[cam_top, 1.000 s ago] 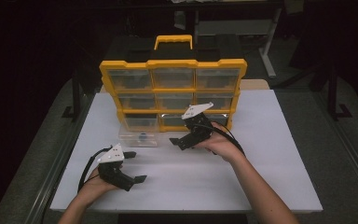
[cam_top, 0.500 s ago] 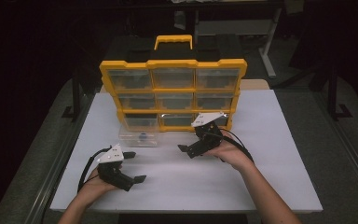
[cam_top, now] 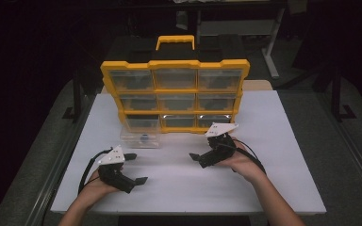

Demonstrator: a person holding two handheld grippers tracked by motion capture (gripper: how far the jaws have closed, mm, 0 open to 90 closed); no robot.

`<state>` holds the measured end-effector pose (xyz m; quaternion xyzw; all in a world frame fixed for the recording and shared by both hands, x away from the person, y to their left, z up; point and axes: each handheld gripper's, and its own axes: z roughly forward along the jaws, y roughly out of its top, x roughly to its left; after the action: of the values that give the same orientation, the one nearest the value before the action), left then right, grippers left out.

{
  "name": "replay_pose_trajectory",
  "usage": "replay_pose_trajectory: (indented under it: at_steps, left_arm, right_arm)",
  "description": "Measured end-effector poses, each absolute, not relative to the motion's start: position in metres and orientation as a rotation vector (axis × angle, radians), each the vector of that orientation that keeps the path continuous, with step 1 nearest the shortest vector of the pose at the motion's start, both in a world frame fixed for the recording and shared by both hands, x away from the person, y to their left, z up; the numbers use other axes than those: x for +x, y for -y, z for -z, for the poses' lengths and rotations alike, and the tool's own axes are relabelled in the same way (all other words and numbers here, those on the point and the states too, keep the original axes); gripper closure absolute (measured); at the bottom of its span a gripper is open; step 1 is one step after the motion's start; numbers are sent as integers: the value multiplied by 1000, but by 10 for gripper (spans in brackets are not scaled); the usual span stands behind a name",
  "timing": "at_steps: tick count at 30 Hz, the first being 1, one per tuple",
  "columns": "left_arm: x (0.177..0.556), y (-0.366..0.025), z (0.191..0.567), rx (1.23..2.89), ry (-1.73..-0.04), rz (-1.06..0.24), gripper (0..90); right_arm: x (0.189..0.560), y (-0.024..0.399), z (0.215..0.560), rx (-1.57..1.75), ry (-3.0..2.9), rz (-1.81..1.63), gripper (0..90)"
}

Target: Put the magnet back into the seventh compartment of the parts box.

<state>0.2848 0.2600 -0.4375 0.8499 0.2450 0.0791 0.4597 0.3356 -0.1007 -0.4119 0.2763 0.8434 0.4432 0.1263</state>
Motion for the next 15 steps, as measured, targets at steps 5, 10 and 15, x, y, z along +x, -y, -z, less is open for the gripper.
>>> replay_pose_trajectory:
  at_steps: [5, 10, 15]
  left_arm:
    - [284, -260, 437, 2095, -598, -197, 3]
    - [284, -260, 437, 2093, -599, -199, 3]
    - [284, -261, 436, 2095, -597, -199, 3]
  right_arm:
    - [330, 107, 415, 839, -2433, -1309, 5]
    - [325, 115, 419, 858, -2419, -1307, 6]
    - [318, 123, 422, 879, -2410, -1324, 5]
